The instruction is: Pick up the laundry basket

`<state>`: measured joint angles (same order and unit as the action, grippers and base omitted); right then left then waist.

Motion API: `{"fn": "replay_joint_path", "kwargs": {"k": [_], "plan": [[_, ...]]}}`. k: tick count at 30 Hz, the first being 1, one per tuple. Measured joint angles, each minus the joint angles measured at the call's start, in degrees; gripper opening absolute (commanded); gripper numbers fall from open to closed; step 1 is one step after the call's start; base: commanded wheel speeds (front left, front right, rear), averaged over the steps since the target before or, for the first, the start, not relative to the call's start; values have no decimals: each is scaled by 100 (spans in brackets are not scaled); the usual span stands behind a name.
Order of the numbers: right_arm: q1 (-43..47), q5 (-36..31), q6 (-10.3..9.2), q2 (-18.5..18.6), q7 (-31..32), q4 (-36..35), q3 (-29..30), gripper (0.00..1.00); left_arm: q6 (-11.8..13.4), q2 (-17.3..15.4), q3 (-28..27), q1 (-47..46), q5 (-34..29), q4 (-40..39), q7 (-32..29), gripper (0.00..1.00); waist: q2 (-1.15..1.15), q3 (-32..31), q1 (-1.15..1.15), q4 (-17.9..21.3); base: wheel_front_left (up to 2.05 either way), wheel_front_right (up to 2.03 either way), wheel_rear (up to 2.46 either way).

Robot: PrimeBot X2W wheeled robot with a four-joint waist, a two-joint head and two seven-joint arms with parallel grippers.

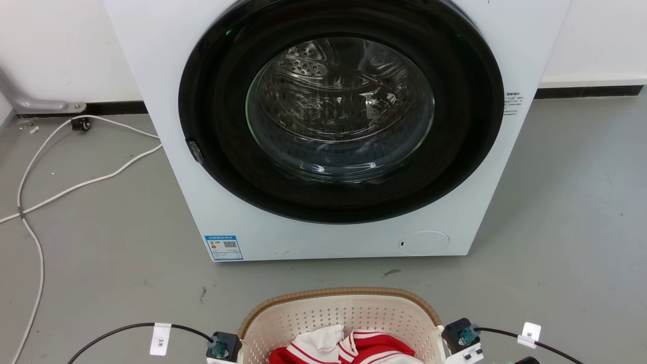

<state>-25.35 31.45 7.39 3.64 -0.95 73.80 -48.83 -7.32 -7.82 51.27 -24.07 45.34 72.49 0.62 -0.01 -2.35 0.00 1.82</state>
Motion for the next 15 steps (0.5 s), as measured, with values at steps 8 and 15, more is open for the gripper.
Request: {"fn": "replay_joint_path", "kwargs": {"k": [8, 15], "plan": [[-1, 60, 0, 14, 0, 0, -74, 0, 0, 1, 107, -23, 96, 11, 11, 0, 0, 1, 0, -13, 0, 0, 0], [-1, 107, 0, 16, 0, 1, -125, 0, 0, -9, 194, -31, 182, 24, 34, 0, 0, 9, 0, -12, 0, 0, 0]]}}
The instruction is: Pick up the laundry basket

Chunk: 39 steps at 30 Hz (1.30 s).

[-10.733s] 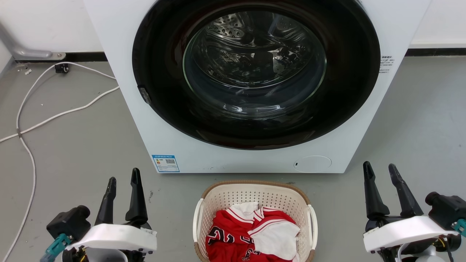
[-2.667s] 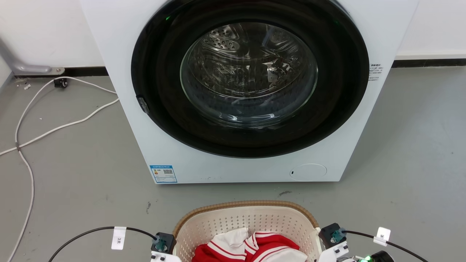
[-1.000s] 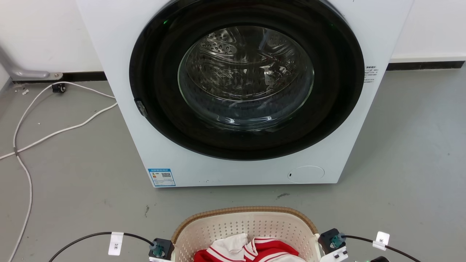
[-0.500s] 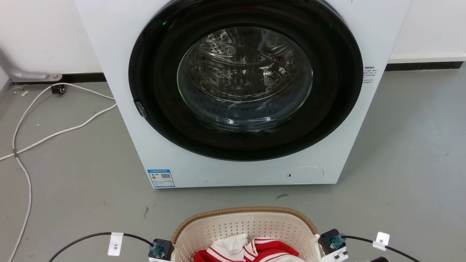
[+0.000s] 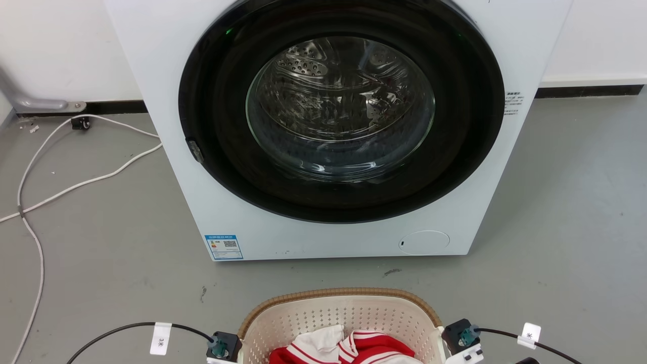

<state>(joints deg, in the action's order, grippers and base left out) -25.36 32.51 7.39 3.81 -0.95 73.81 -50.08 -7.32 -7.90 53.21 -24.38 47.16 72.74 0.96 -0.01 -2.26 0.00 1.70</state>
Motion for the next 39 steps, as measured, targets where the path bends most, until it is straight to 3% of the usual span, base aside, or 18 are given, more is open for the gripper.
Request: {"fn": "replay_joint_path", "kwargs": {"k": [39], "plan": [[-19, 166, 0, 4, 0, 1, -156, 0, 0, -22, 413, -71, 400, 62, 75, 0, 0, 26, 0, 12, 0, 0, 0]]}}
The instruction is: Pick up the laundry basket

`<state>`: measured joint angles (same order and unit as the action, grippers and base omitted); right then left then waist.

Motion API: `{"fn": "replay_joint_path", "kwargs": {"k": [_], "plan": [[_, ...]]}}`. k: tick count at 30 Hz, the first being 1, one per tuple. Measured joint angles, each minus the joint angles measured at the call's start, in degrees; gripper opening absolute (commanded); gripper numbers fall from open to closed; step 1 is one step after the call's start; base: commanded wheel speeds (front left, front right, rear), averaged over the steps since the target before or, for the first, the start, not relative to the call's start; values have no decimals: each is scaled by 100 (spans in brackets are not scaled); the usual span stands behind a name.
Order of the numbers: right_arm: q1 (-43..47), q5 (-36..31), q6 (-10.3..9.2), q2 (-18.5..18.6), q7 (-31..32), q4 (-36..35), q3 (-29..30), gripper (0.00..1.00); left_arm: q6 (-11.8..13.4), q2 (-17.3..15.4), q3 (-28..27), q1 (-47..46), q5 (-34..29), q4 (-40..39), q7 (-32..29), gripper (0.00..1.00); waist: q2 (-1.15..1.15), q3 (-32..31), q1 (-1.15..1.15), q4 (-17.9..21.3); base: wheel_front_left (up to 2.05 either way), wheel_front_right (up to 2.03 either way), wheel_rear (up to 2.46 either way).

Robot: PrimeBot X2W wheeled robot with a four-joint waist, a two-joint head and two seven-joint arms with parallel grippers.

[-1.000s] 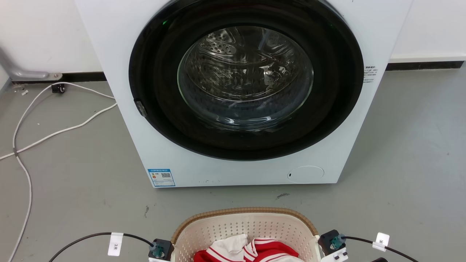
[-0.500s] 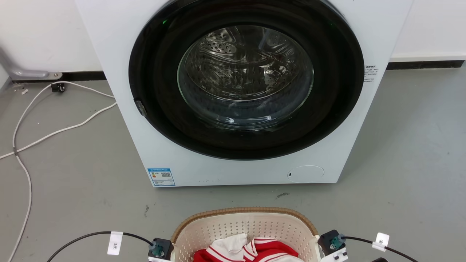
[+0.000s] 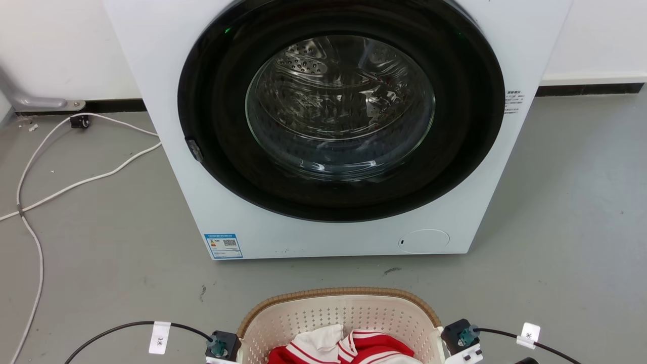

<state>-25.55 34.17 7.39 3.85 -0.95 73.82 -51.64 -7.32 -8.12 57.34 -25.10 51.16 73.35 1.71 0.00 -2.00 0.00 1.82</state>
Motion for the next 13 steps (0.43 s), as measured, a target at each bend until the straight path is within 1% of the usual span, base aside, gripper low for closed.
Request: {"fn": "replay_joint_path", "kwargs": {"k": [13], "plan": [[-2, 22, 0, 7, 5, 0, -42, 0, 0, -3, 126, -11, 102, 12, 5, 0, 0, -2, 0, -2, 0, 0, 0]]}}
